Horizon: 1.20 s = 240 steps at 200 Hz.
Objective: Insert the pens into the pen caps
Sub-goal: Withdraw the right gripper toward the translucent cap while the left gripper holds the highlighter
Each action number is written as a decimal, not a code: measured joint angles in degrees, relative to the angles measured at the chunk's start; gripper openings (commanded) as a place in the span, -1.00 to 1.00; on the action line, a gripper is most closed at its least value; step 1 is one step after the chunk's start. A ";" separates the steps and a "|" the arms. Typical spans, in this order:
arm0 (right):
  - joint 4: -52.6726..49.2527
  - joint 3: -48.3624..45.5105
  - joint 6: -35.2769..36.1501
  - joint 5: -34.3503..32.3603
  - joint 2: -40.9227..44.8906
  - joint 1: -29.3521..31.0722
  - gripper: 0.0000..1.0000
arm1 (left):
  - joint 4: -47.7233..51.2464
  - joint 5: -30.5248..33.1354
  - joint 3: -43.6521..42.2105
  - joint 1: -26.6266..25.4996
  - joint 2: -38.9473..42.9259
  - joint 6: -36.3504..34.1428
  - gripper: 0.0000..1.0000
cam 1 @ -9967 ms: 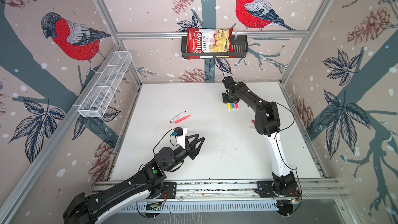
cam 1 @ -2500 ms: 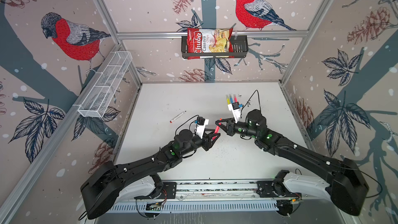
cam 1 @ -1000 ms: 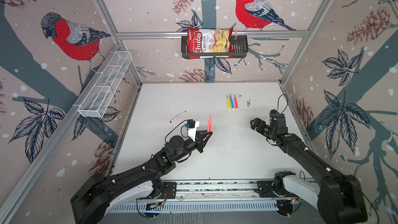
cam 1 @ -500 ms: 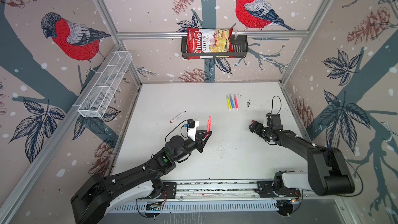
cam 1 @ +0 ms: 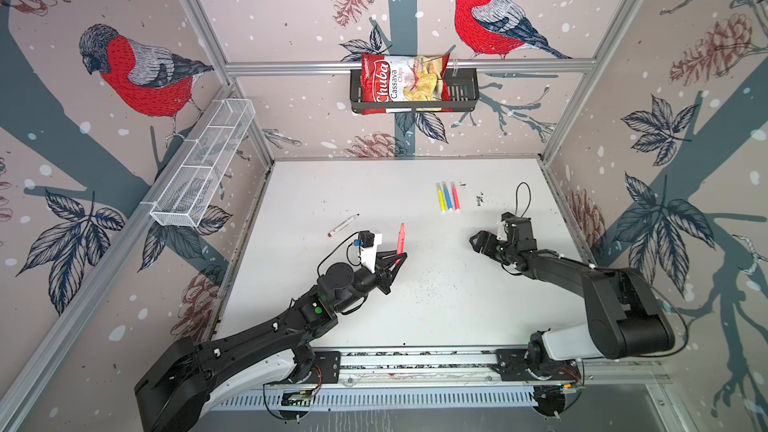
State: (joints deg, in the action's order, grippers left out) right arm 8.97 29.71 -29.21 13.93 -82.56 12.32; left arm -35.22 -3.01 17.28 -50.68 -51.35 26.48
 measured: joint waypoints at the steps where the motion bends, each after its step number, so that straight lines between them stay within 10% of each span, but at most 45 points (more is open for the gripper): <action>1: 0.07 -0.02 -0.11 0.02 0.00 0.15 0.69 | 0.00 0.02 0.00 0.00 -0.02 0.00 -0.99; 84: 3.08 0.24 -7.13 3.28 -1.03 14.16 0.66 | 0.02 0.04 -0.07 0.22 0.02 0.00 -0.99; 240: -17.16 13.57 5.92 -5.84 -5.84 2.95 0.34 | 2.45 0.33 -1.18 0.26 2.14 0.00 -0.97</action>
State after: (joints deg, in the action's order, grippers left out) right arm -8.19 43.29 -23.29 8.10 -88.40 15.27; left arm -32.77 -2.68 16.10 -50.41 -49.21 26.48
